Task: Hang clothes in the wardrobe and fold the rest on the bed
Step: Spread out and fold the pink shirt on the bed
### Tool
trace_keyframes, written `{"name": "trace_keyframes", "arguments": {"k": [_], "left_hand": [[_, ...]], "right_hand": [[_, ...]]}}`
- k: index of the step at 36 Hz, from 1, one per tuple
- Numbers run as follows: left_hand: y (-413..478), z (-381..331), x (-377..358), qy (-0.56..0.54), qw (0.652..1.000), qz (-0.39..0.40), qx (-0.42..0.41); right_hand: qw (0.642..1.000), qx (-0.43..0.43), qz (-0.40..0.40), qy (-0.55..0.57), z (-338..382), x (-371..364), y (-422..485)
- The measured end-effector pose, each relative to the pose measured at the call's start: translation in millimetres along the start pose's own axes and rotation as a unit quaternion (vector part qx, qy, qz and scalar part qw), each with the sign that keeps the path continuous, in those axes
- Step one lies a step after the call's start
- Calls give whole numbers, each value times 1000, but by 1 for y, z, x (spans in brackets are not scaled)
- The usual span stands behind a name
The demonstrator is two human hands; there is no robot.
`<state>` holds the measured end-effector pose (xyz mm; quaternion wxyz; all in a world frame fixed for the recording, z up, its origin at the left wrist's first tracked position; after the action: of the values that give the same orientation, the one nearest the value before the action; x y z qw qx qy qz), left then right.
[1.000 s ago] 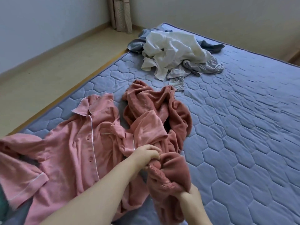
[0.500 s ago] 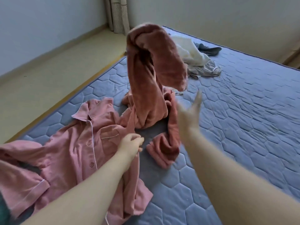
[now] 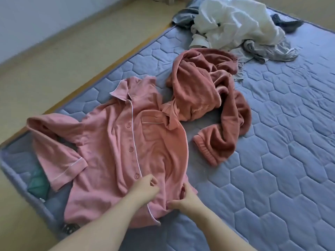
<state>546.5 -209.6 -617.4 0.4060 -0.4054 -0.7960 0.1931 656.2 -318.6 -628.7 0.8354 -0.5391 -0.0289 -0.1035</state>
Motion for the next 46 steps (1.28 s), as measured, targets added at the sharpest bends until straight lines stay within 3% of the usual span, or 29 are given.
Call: {"name": "trace_keyframes", "arguments": {"k": [3, 6, 9, 11, 13, 15, 19, 21, 23, 26, 28, 31, 34, 38, 41, 46], "left_hand": [[-7, 18, -5, 30, 999, 17, -5], [-15, 31, -7, 44, 999, 14, -12], [-24, 38, -10, 35, 999, 3, -30], [-30, 40, -14, 28, 998, 6, -49], [-38, 40, -19, 36, 997, 16, -66], [-47, 39, -21, 61, 995, 0, -79], [-71, 34, -9, 83, 977, -168, -100], [-87, 41, -3, 42, 960, -273, -48], [-100, 54, -5, -16, 944, -325, 47], [-112, 77, -24, -166, 912, -325, 188], [-112, 88, -44, -242, 897, -285, 235], [-102, 99, -73, -325, 881, -225, 261], [-94, 103, -90, -457, 812, -212, 296], [-84, 96, -93, -530, 775, -195, 284], [-78, 91, -92, -557, 759, -197, 274], [-61, 84, -97, -644, 692, -201, 256]], "right_hand": [[985, -11, -41, -167, -11, -9, 1], [933, -5, -89, -348, -13, -12, -3], [906, 45, -169, -385, -6, -10, -12], [887, 123, -228, -383, 3, -12, -17], [893, 157, -251, -338, 9, -8, -22], [922, 148, -234, -270, 9, -3, -28], [964, 122, -234, -35, 5, 21, -51], [965, 102, -233, 63, -3, 34, -61], [971, 46, -177, 151, -15, 39, -65], [975, -74, -56, 204, -42, 27, -68], [971, -134, -2, 201, -63, 17, -66], [975, -166, -27, 144, -95, 15, -53], [945, -175, -101, 256, -113, 21, -47], [866, -116, -150, 464, -118, 29, -42], [823, -148, -102, 539, -121, 10, -37], [819, -214, -23, 532, -116, -44, -24]]}}
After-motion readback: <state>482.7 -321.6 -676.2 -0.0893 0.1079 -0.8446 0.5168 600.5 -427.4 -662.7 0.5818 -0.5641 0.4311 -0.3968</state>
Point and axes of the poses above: each hand's wrist, its own y-axis towards the middle knuckle, its own x-axis out of the back of the hand, z = x × y, the point moved 7 cm from there along y, towards the middle knuckle, and after that the axes turned 11 degrees about -x, right-handed, at the moved point
